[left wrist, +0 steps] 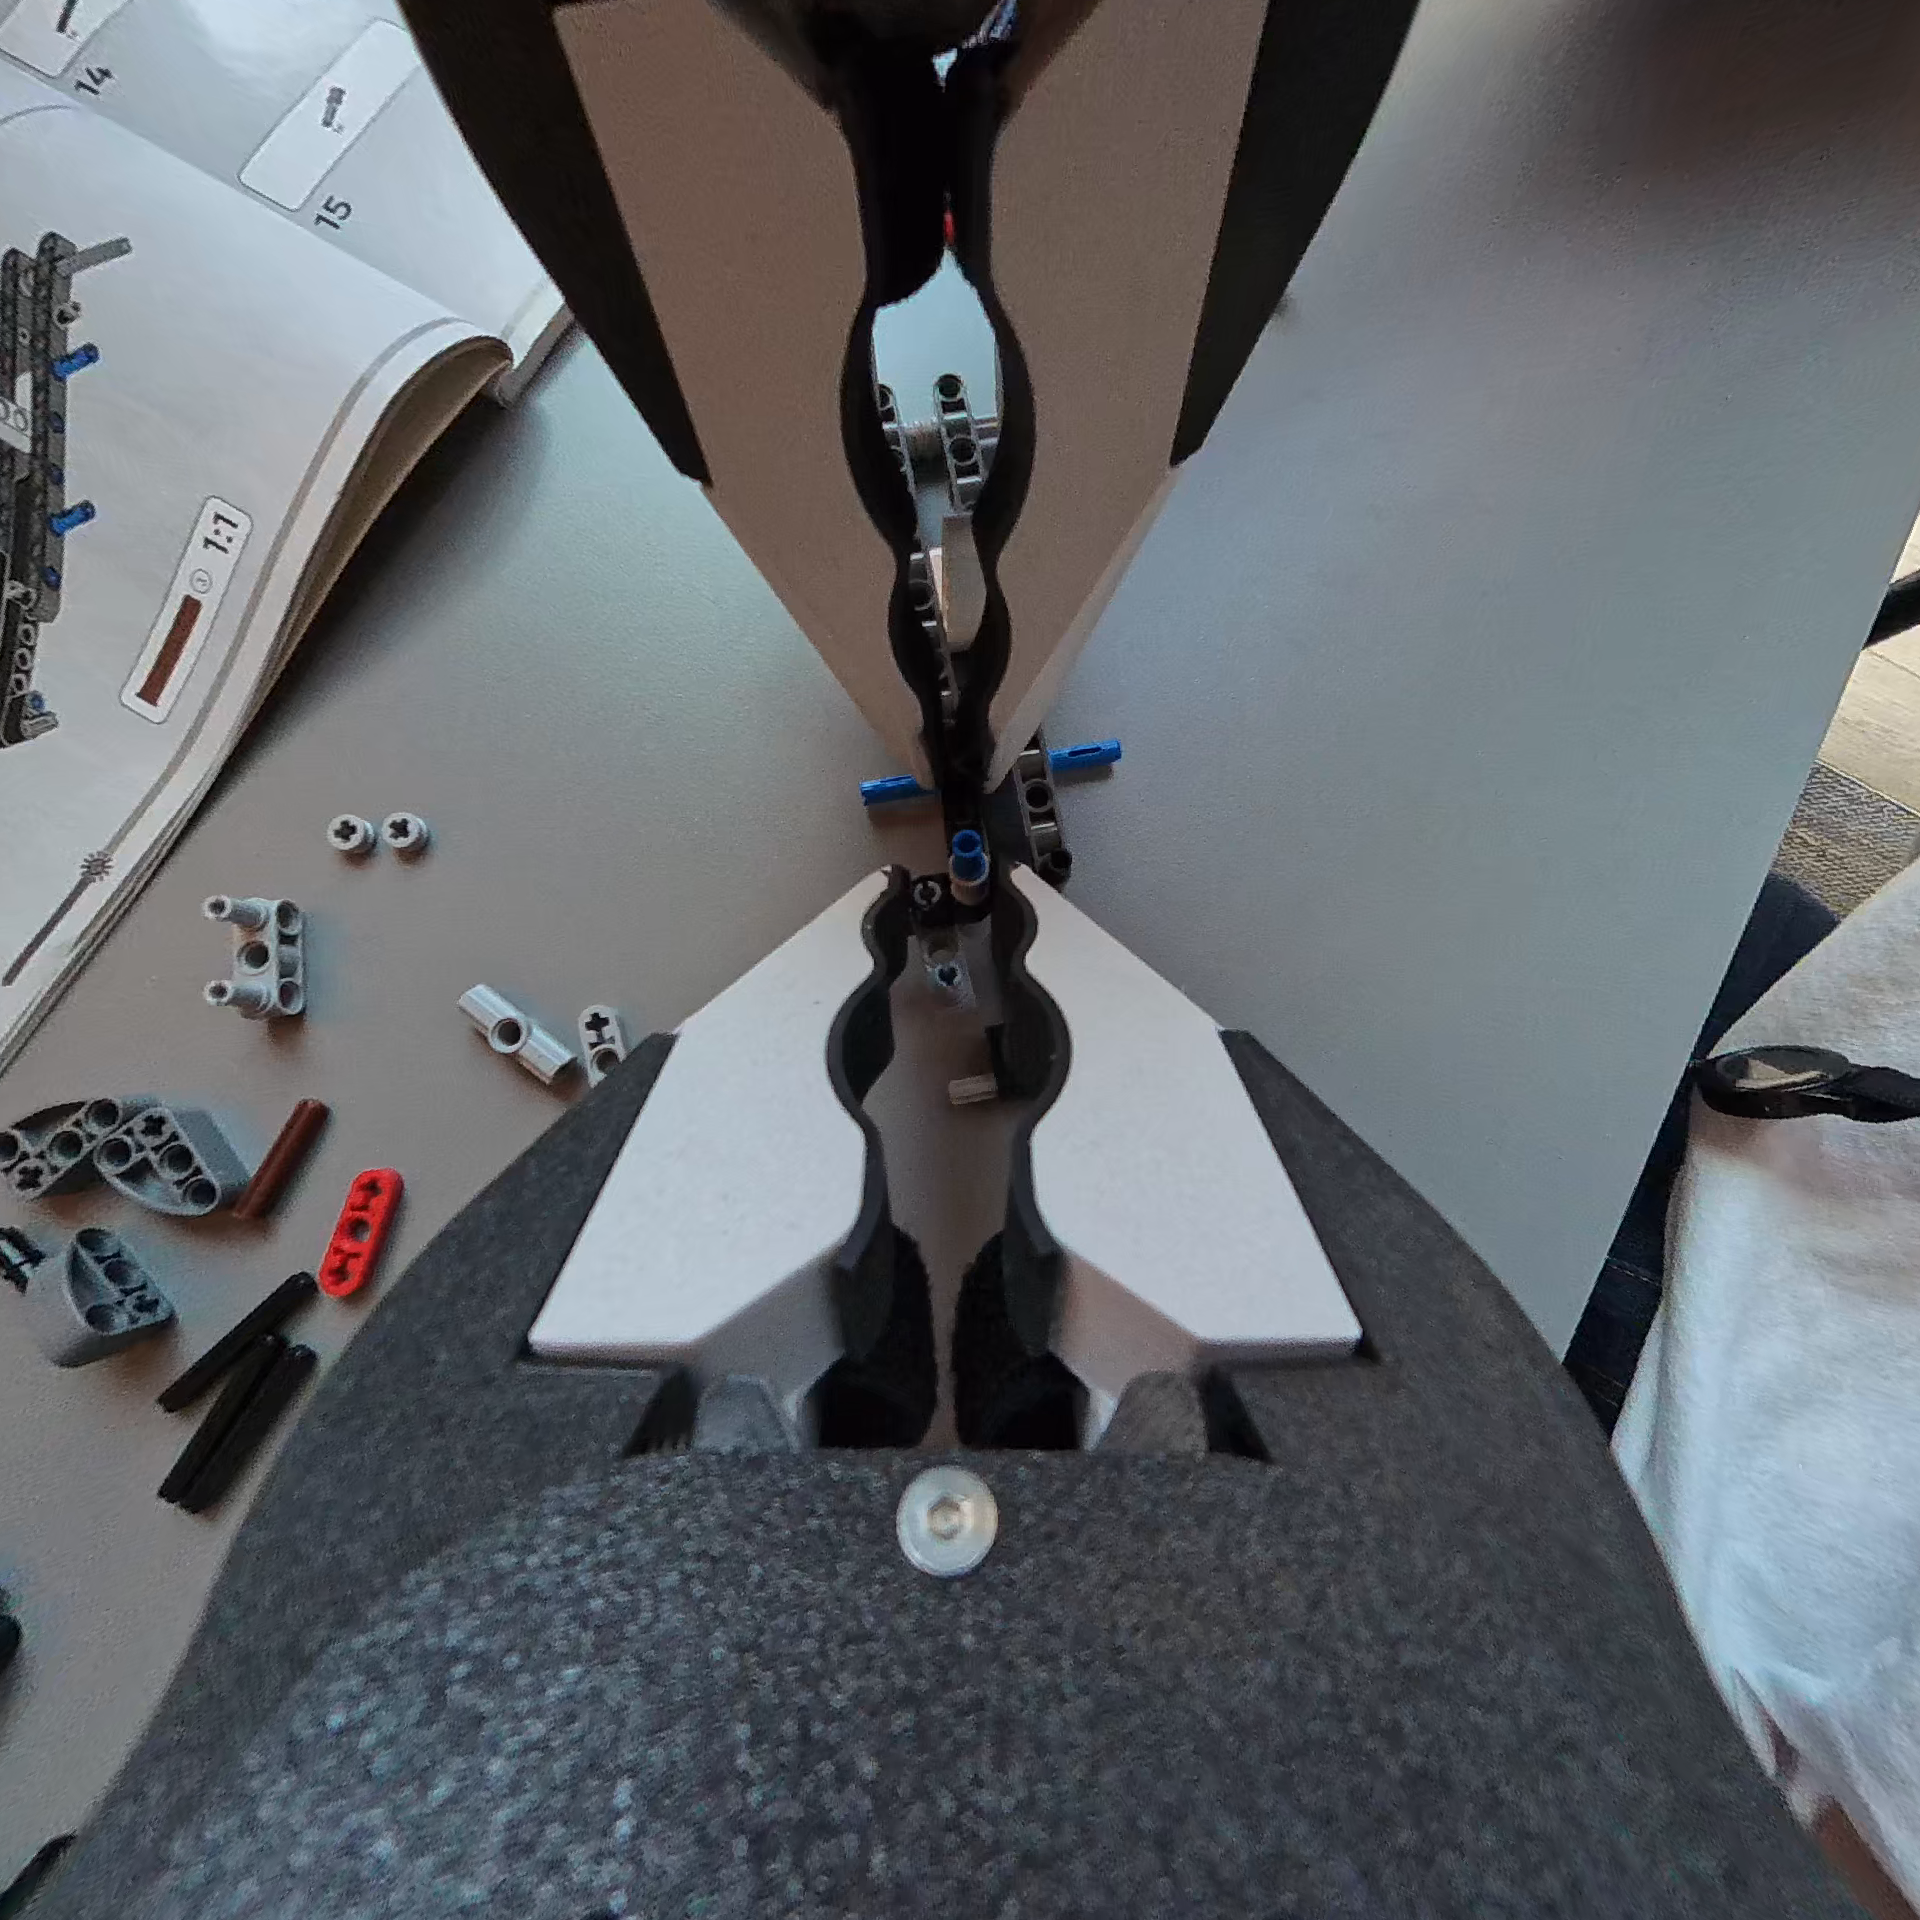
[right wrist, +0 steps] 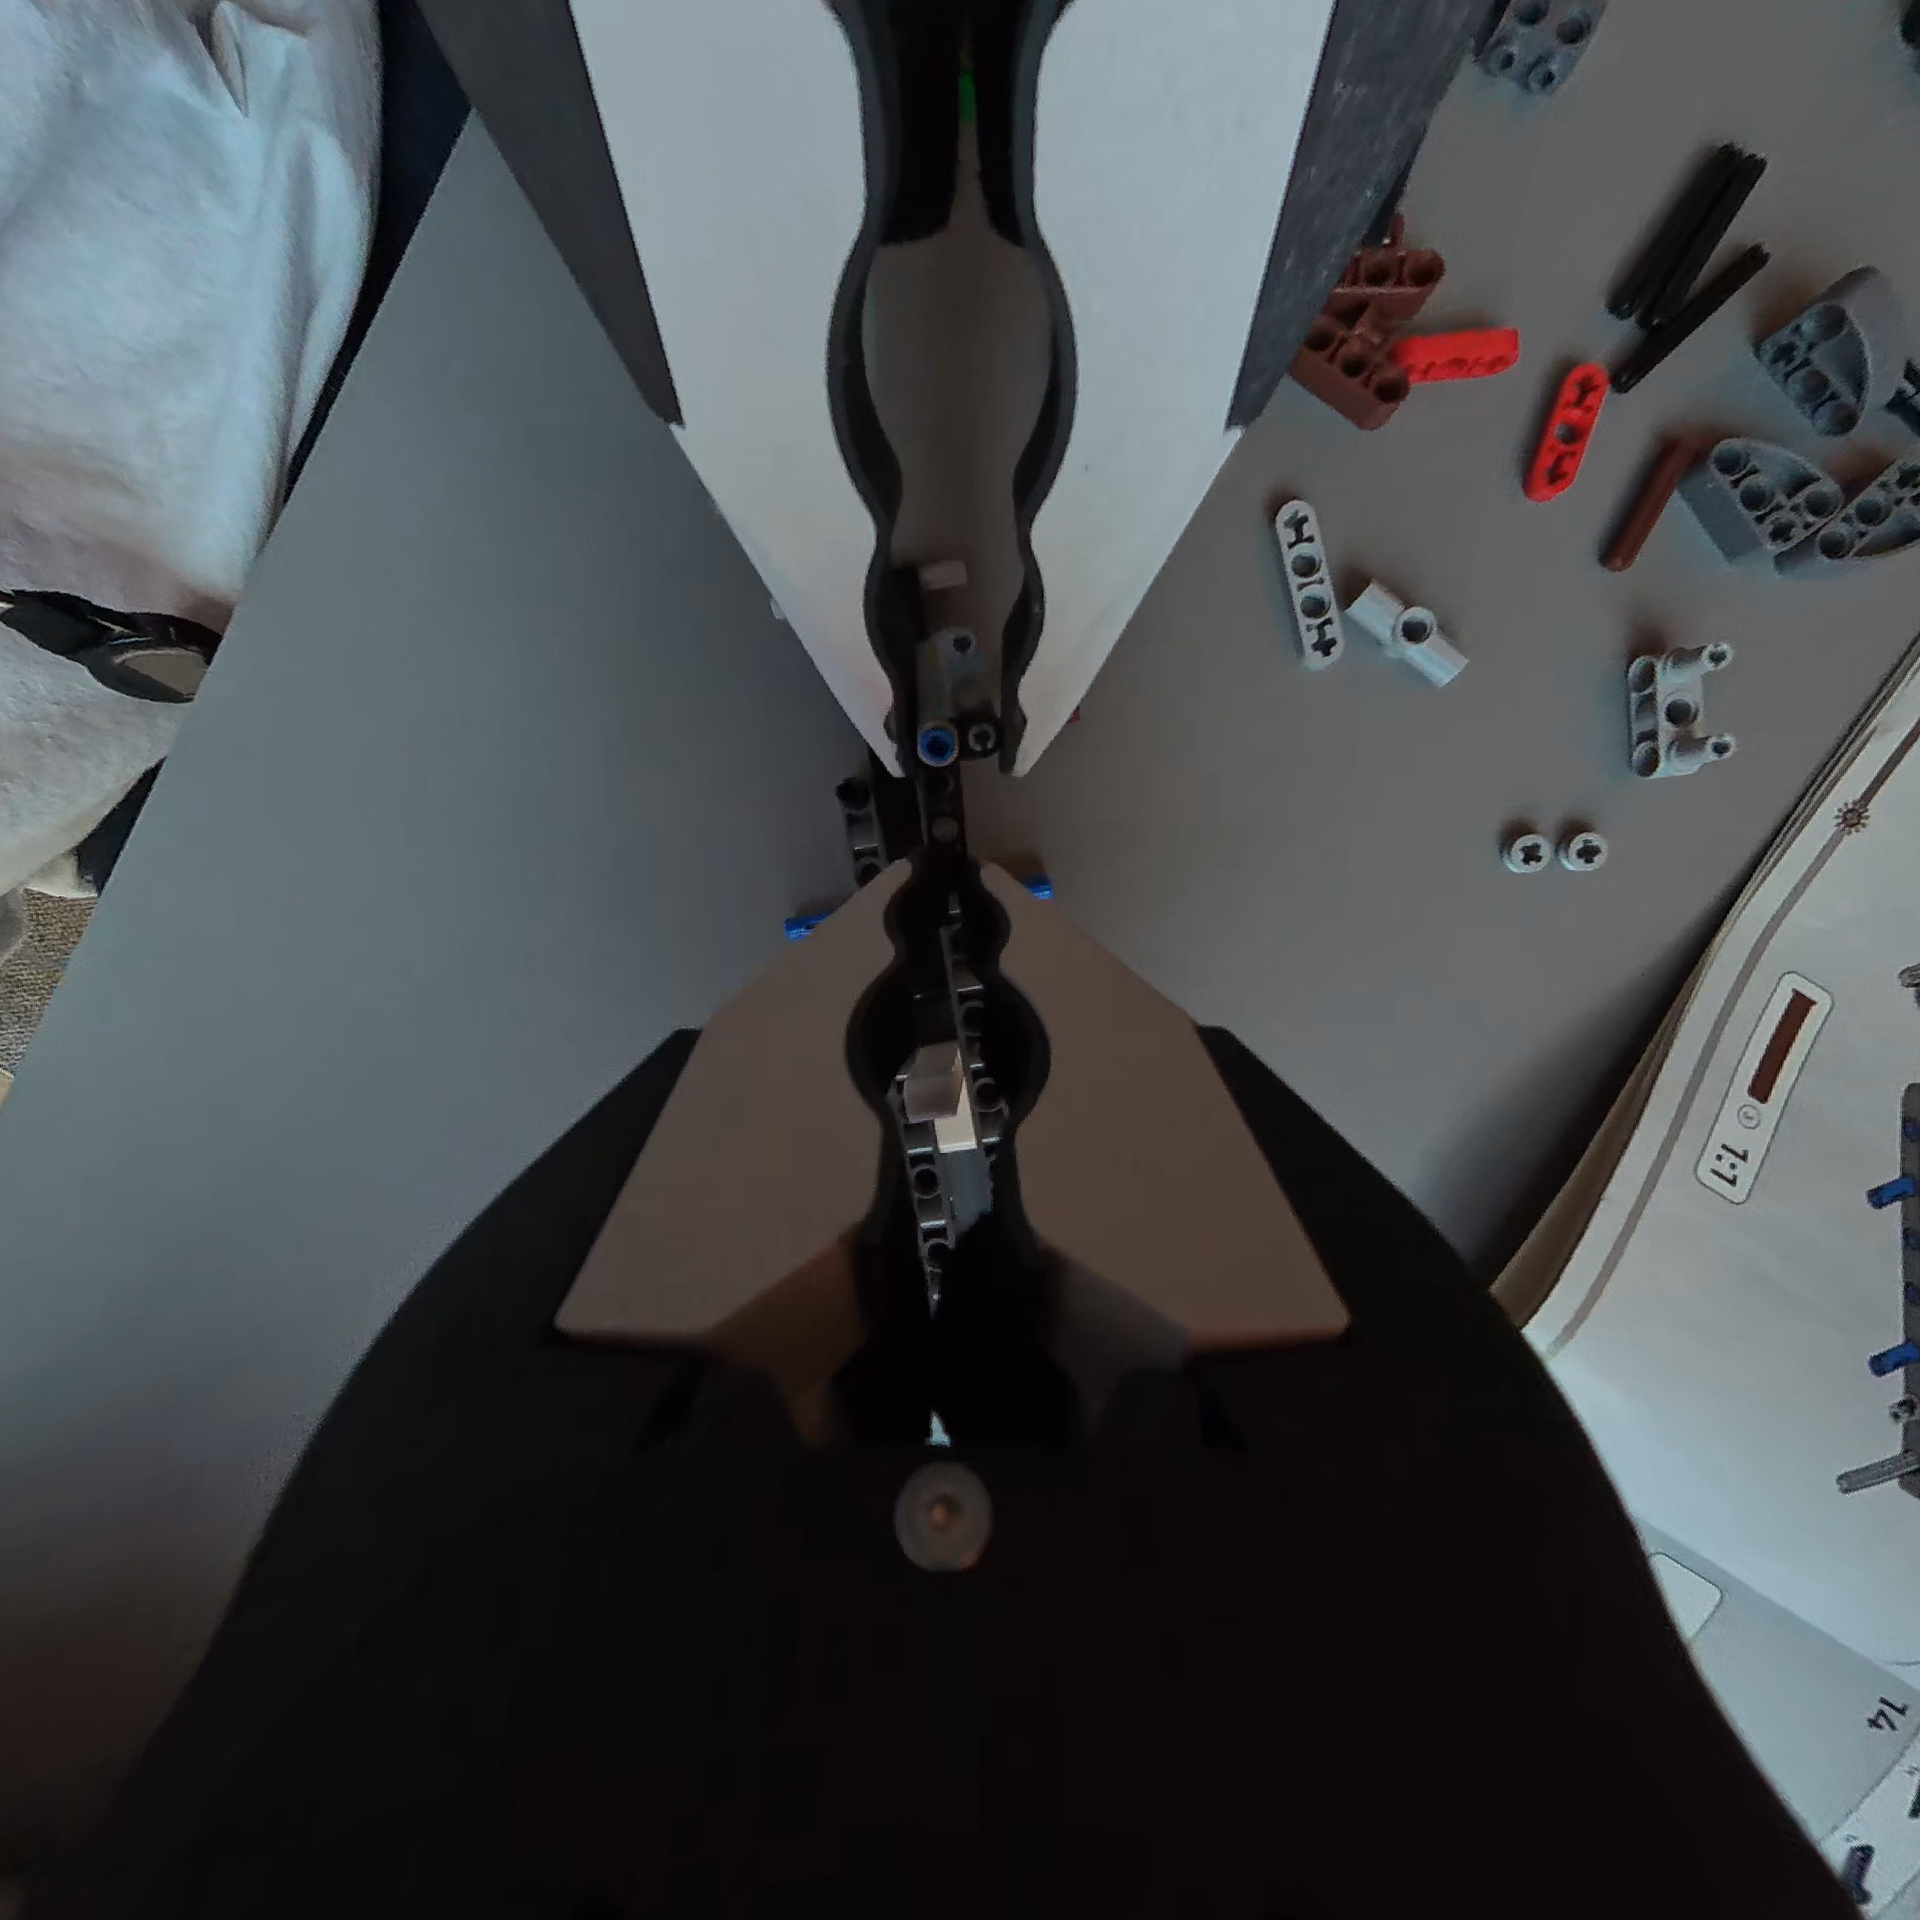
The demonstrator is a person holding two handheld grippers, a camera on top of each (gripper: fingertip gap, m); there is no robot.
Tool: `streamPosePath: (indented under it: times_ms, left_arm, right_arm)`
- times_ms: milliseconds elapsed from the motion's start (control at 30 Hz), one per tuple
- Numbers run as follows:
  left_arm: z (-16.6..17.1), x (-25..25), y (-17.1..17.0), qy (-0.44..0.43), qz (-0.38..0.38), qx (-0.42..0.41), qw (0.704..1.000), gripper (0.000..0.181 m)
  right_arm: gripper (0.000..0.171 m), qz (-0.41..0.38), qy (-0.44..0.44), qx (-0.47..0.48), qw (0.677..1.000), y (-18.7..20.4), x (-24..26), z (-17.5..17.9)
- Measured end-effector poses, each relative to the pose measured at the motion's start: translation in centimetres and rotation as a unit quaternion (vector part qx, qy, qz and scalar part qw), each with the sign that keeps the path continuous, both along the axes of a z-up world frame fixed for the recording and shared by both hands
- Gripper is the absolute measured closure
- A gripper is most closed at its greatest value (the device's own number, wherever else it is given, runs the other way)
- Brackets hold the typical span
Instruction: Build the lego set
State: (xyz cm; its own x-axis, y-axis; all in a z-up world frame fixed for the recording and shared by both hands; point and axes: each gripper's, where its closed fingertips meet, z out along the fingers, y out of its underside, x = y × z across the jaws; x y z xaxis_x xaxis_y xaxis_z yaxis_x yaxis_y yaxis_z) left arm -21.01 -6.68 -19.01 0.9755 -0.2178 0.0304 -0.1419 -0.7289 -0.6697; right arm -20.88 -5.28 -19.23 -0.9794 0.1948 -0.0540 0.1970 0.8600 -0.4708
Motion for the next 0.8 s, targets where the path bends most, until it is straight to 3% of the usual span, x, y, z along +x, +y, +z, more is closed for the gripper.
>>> streamPosePath:
  times_ms: [33, 533, 633, 800]
  left_arm:
    - [0.0, 0.0, 0.0, 0.001, 0.002, 0.001, 1.0, 0.168]
    - [0.1, -0.2, -0.3, 0.021, 0.104, 0.08, 0.991, 0.168]
    - [0.1, 0.3, -0.2, -0.012, 0.095, 0.097, 0.991, 0.168]
    - [0.1, 0.5, -0.2, 0.012, 0.058, 0.09, 0.994, 0.167]
  right_arm:
    - [0.17, 0.001, 0.003, 0.002, 1.0, 0.0, 0.0, 0.0]
    - [0.168, -0.003, 0.024, 0.009, 1.0, -0.5, -0.7, 0.2]
    - [0.158, 0.018, 0.057, -0.014, 0.998, -1.4, -0.6, 1.0]
    - [0.166, 0.041, 0.054, 0.012, 0.998, -1.6, 0.1, -0.7]
